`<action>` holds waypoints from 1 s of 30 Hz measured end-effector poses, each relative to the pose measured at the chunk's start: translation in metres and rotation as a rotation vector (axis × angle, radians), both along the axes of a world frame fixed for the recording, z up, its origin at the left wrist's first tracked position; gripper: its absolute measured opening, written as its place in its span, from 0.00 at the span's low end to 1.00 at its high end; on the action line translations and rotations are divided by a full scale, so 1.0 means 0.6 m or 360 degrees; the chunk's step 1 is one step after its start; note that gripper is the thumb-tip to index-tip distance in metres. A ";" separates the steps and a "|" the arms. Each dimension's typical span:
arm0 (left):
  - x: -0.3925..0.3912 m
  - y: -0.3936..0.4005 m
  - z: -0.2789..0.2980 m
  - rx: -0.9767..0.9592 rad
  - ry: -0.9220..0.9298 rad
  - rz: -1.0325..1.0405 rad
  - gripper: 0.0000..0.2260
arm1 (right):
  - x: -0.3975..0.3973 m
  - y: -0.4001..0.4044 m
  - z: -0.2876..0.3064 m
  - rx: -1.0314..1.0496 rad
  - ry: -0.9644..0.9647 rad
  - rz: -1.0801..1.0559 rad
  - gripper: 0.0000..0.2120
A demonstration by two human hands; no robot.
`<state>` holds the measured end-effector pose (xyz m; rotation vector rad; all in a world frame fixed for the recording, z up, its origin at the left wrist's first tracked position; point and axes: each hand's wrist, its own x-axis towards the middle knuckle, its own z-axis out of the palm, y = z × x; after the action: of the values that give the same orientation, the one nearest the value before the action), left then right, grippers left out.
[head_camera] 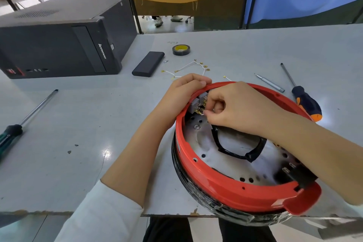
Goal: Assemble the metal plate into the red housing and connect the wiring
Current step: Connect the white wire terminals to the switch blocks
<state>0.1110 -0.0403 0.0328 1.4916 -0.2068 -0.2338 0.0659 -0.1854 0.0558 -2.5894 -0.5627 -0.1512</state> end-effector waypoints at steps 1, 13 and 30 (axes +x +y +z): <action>0.001 0.000 -0.001 -0.0003 -0.0001 -0.0002 0.08 | 0.000 0.000 -0.001 0.0012 -0.0011 -0.0003 0.04; 0.014 0.002 -0.002 0.0125 -0.0001 -0.0060 0.08 | 0.011 -0.002 -0.005 0.0186 0.0176 -0.0026 0.06; 0.007 0.003 0.004 0.0239 -0.0005 -0.0050 0.09 | 0.022 0.000 0.000 0.0461 0.0715 -0.0200 0.08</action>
<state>0.1155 -0.0384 0.0351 1.6383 -0.2195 -0.2770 0.0793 -0.1853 0.0556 -2.2710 -0.1962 0.2830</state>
